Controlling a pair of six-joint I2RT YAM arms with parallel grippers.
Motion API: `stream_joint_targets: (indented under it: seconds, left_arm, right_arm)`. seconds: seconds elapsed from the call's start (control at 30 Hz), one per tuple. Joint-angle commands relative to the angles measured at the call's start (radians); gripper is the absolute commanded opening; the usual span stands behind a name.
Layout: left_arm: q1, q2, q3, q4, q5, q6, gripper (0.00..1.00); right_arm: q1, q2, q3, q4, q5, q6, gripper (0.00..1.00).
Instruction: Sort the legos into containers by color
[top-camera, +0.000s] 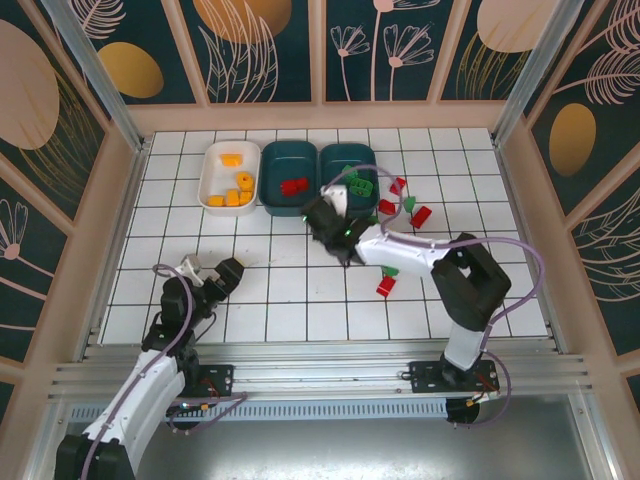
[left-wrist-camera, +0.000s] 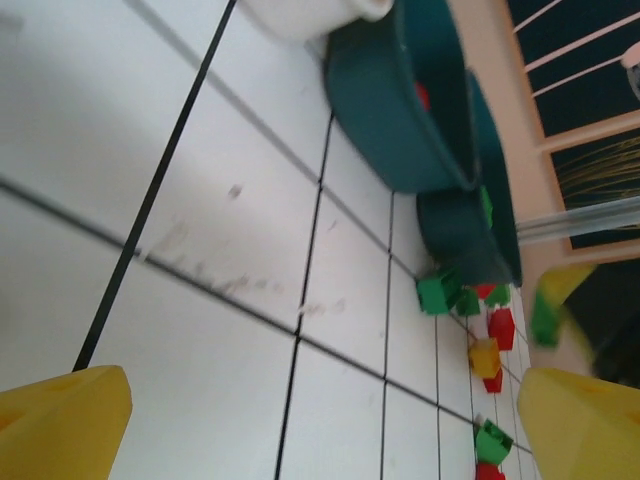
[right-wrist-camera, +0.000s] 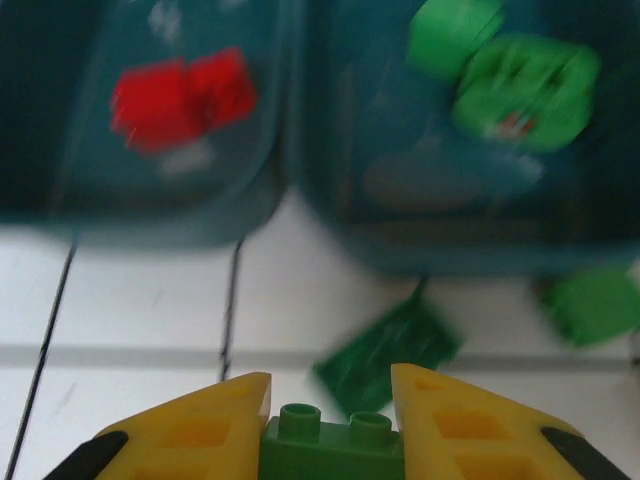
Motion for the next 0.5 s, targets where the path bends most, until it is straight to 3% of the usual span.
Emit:
stream_joint_targets:
  seconds: [0.0,0.1,0.27,0.33,0.4,0.47]
  left_arm:
    - [0.002,-0.008,-0.011,0.115,0.08,-0.031,0.99]
    - [0.001,-0.008,0.016,0.063,0.089,-0.002,0.99]
    - [0.001,-0.009,0.02,0.05,0.092,-0.008,0.99]
    - [0.002,-0.009,0.022,0.046,0.094,-0.002,0.99]
    - [0.002,-0.008,0.029,0.032,0.091,0.005,0.99]
    - [0.002,-0.009,0.033,0.025,0.091,0.009,0.99]
  right_arm:
    - [-0.101,0.038,0.08,0.037,0.046,-0.112,0.3]
    - [-0.203,0.1,0.132,0.076,-0.054,-0.153,0.31]
    - [-0.279,0.23,0.289,0.051,-0.18,-0.192,0.34]
    - [-0.312,0.283,0.367,0.015,-0.23,-0.206,0.43]
    - [-0.32,0.311,0.422,-0.009,-0.234,-0.224,0.56]
    - [-0.321,0.299,0.435,-0.011,-0.217,-0.237,0.62]
